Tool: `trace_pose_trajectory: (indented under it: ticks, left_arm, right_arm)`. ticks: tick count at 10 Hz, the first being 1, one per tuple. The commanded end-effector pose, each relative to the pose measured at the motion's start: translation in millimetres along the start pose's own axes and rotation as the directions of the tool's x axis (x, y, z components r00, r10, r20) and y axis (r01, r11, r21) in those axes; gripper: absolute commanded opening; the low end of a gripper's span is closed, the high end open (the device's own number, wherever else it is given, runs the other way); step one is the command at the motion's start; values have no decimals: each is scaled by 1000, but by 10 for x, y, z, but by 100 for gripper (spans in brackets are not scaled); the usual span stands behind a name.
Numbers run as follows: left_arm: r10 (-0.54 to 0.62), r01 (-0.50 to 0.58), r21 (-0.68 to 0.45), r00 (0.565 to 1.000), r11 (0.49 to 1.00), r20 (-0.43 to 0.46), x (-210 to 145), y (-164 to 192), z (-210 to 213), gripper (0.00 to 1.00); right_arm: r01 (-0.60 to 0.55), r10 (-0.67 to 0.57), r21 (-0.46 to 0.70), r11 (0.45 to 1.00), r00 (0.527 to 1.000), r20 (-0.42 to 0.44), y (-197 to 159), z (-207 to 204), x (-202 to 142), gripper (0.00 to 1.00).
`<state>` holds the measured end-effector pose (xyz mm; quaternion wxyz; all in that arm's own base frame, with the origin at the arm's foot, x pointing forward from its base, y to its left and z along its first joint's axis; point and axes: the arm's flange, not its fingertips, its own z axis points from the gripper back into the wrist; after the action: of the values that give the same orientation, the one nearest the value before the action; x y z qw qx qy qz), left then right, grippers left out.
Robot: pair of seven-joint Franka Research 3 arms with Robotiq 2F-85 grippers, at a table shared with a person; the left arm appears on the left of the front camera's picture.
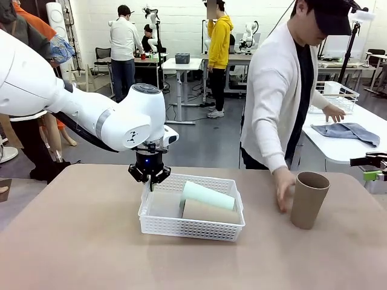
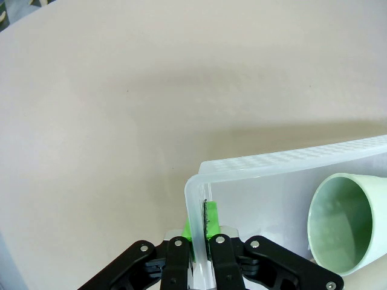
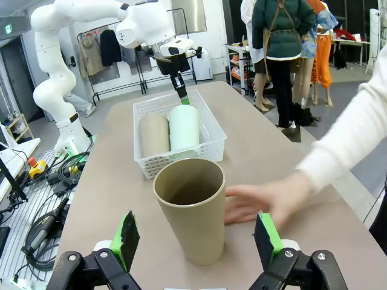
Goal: Clean and organize the cups into the basket.
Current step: Pick up the Reusable plastic cup from the right side of the table and stack it inside the Organizing basket in the center of the table.
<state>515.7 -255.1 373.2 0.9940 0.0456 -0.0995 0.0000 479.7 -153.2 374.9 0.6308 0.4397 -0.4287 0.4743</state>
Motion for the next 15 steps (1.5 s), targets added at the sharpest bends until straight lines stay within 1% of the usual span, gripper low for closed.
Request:
trace_pose_trajectory:
  ticks: [1,2,3,4,5,6,7,8,10,12,13,14,15]
  left_arm:
    - [0,0,-2,1000,1000,2,3,-3,14,0]
    - [0,0,-2,1000,1000,2,3,-3,14,0]
    - [0,0,-2,1000,1000,2,3,-3,14,0]
    - [0,0,-2,1000,1000,2,3,-3,14,0]
    - [0,0,-2,1000,1000,2,3,-3,14,0]
    - [0,0,-2,1000,1000,2,3,-3,14,0]
    - [0,0,-2,1000,1000,2,3,-3,14,0]
    - [0,0,-2,1000,1000,2,3,-3,14,0]
    - [0,0,-2,1000,1000,2,3,-3,14,0]
    - [0,0,-2,1000,1000,2,3,-3,14,0]
    - [0,0,-2,1000,1000,2,3,-3,14,0]
    - [0,0,-2,1000,1000,2,3,-3,14,0]
    - [0,0,-2,1000,1000,2,3,-3,14,0]
  right_arm:
    - [1,-1,4,1000,1000,-12,6,-4,-7,100]
    - [0,0,0,1000,1000,0,0,0,0,100]
    - [-22,24,53,998,999,-35,-132,-51,-97,100]
    - [-26,27,25,999,999,-47,-274,-116,-211,100]
    - [-15,17,22,1000,998,-61,-376,-149,-341,100]
    - [-1,3,31,1000,998,-67,-454,-194,-470,100]
    - [1,2,36,999,998,-61,-546,-282,-537,100]
    - [10,-6,49,999,997,-74,-601,-371,-613,100]
    - [20,-12,73,997,995,-104,-684,-594,-750,100]
    - [12,-1,95,995,993,-117,-722,-751,-798,100]
    - [-10,25,123,992,992,-127,-709,-786,-825,100]
    - [-48,72,182,982,989,-128,-688,-792,-847,100]
    - [-59,84,199,978,989,-123,-693,-796,-863,100]
